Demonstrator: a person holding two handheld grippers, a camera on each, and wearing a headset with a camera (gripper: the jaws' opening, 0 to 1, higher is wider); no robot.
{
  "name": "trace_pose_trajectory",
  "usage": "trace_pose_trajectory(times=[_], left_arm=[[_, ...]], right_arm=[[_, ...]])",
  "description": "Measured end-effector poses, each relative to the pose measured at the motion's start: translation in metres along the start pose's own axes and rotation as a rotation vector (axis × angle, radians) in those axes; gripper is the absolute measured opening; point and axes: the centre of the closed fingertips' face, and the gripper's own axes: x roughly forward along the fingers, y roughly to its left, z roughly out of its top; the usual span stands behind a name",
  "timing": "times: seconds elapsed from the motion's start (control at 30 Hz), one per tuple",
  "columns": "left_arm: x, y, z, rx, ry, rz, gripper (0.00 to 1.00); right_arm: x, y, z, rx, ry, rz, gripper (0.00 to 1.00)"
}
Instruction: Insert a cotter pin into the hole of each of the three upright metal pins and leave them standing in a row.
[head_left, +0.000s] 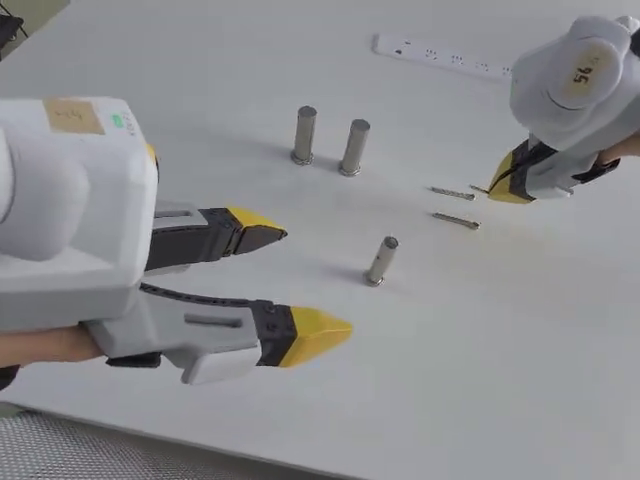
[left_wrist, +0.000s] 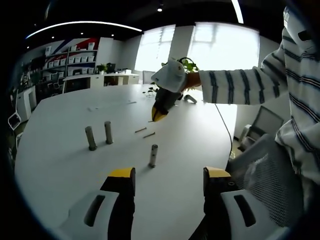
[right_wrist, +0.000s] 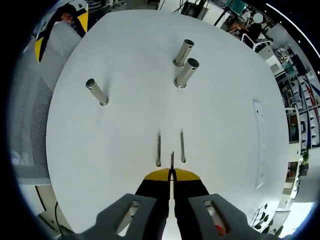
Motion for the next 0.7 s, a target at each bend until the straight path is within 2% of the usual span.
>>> trace_pose_trajectory(times=[0.03, 0.07, 0.1, 0.2, 0.3, 0.47, 0.57, 0.6, 0.7], left_arm=[[0.001, -0.003, -0.001, -0.038, 0.006, -0.015, 0.51], [0.004, -0.005, 0.003, -0.07, -0.01, -0.034, 0.5], [0.005, -0.005, 0.004, -0.078, -0.012, -0.038, 0.48], [0.008, -0.004, 0.009, -0.063, -0.028, -0.035, 0.42], [0.012, -0.002, 0.015, -0.056, -0.042, -0.021, 0.41], [0.016, 0.001, 0.024, -0.063, -0.066, -0.021, 0.36], [0.019, 0.001, 0.03, -0.088, -0.081, -0.029, 0.34], [0.021, 0.002, 0.031, -0.101, -0.083, -0.028, 0.34], [0.023, 0.0, 0.035, -0.089, -0.094, -0.036, 0.29]], right_arm=[[-0.002, 0.0, 0.0, -0.004, -0.005, -0.012, 0.0], [-0.007, 0.0, 0.001, -0.012, -0.015, -0.031, 0.0], [-0.01, 0.001, 0.002, -0.008, -0.021, -0.035, 0.0], [-0.021, 0.003, 0.008, 0.006, -0.057, -0.064, 0.0], [-0.033, 0.007, 0.013, 0.009, -0.093, -0.091, 0.0], [-0.046, 0.014, 0.02, 0.006, -0.137, -0.126, 0.0], [-0.054, 0.015, 0.027, -0.02, -0.178, -0.179, 0.0], [-0.056, 0.018, 0.028, -0.016, -0.189, -0.177, 0.0], [-0.063, 0.027, 0.034, -0.014, -0.227, -0.193, 0.0]])
